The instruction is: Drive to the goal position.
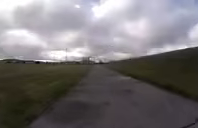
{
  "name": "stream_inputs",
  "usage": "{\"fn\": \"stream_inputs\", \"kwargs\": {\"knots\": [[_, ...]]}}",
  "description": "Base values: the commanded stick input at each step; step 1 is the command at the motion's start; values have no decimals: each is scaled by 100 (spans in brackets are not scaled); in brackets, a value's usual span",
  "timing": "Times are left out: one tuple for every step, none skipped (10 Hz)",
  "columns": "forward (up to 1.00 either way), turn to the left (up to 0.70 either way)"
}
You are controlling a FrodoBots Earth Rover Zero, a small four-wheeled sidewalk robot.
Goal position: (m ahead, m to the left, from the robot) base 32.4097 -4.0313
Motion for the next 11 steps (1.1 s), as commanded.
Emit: {"fn": "stream_inputs", "kwargs": {"knots": [[100,0],[100,0],[100,0],[100,0],[100,0],[100,0],[100,0],[100,0],[100,0],[100,0],[100,0]]}}
